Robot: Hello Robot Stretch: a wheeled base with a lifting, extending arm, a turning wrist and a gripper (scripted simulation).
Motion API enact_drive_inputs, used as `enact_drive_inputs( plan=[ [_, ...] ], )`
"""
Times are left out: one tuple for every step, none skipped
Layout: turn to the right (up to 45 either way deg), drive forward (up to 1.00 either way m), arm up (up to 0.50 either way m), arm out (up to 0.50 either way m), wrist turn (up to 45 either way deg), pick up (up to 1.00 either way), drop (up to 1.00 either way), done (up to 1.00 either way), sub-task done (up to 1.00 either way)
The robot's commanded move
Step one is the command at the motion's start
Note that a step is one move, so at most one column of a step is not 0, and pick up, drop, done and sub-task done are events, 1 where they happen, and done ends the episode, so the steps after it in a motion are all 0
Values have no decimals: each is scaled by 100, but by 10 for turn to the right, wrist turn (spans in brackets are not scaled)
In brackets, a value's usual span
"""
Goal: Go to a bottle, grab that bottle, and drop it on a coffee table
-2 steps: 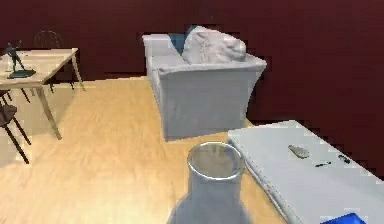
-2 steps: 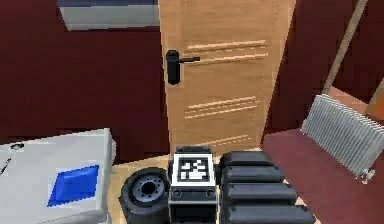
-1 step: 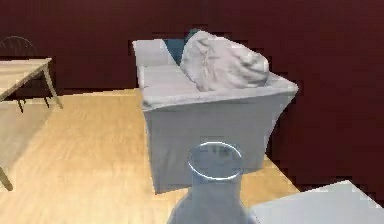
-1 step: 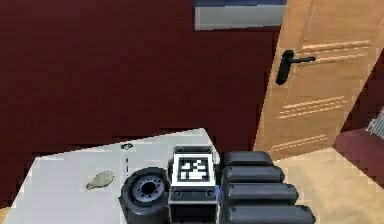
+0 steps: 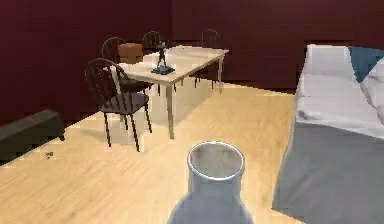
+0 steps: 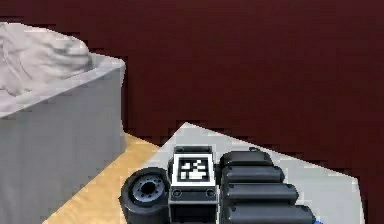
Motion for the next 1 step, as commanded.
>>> enact_drive_inputs(
  plan=[
    [-450, 0, 0, 0, 0, 0, 0, 0, 0]
  ],
)
